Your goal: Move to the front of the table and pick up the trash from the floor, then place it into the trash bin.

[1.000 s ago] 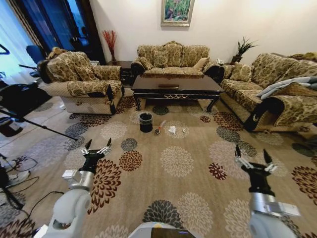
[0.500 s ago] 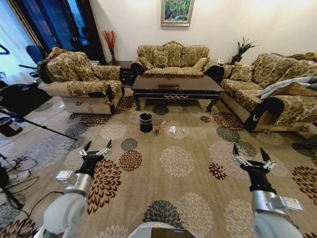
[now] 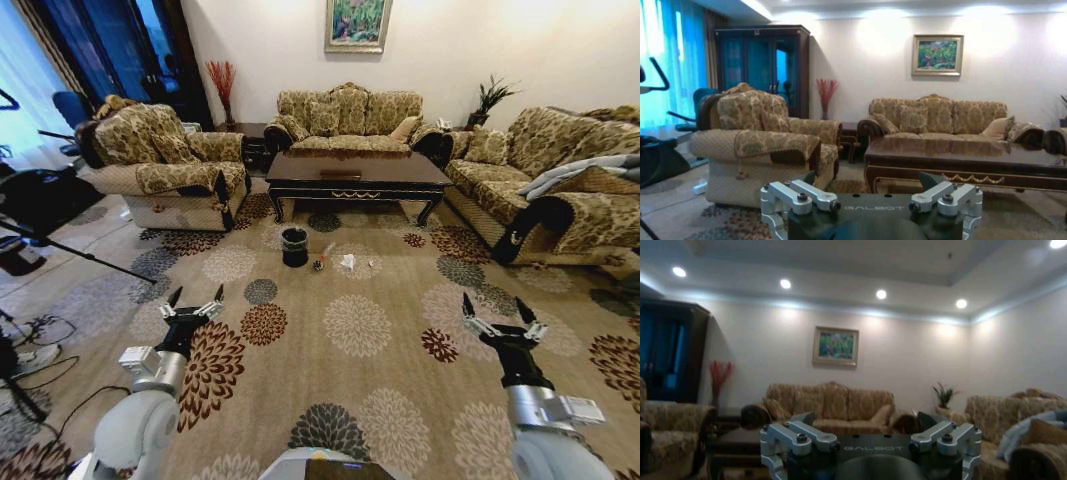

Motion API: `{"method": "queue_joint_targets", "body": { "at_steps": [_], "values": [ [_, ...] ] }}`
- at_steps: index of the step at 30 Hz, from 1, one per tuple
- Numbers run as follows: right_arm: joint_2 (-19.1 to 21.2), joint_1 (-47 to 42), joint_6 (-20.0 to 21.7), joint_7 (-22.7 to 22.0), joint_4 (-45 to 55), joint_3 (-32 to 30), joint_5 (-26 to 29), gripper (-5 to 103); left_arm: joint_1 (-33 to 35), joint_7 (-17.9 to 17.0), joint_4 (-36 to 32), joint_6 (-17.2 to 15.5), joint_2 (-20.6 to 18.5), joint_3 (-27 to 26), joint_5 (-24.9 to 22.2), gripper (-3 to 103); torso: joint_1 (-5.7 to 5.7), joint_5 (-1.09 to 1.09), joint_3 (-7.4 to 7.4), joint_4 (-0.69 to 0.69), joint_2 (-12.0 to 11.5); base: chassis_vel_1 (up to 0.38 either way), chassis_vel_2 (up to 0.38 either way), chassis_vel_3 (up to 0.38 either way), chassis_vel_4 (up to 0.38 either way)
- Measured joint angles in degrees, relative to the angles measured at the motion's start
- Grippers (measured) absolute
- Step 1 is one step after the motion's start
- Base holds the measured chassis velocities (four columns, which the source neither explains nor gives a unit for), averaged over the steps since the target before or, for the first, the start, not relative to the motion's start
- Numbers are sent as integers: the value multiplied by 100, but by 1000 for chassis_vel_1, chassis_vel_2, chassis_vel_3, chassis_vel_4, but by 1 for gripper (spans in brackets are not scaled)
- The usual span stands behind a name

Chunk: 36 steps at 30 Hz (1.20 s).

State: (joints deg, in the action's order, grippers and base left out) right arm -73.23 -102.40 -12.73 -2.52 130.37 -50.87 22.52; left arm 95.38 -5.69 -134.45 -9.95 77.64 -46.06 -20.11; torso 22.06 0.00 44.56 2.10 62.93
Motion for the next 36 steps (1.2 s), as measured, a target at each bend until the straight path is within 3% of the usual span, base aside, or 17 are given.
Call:
{"method": "queue_joint_targets", "body": {
  "at_steps": [4, 13, 21, 36],
  "values": [
    [-17, 2, -142, -19, -23, 3, 13, 100, 69, -180, -44, 34, 68, 30, 30, 100, 0, 0, 0, 0, 0, 0, 0, 0, 0],
    [-61, 3, -236, -58, -21, 8, 12, 100, 176, -51, -118, 147, 84, 36, 121, 100, 0, 1, 0, 0, 0, 0, 0, 0, 0],
    [-66, -58, -307, -65, 37, -14, 41, 100, 219, -374, -285, 101, 141, 143, 259, 100, -19, 0, -23, 0, -43, 0, 0, 0, 0],
    [-149, -158, -465, -14, 117, -1, 0, 100, 390, -357, -414, 160, 212, 134, 293, 100, -200, 0, -242, 0, -443, 0, 0, 0, 0]
  ]
}}
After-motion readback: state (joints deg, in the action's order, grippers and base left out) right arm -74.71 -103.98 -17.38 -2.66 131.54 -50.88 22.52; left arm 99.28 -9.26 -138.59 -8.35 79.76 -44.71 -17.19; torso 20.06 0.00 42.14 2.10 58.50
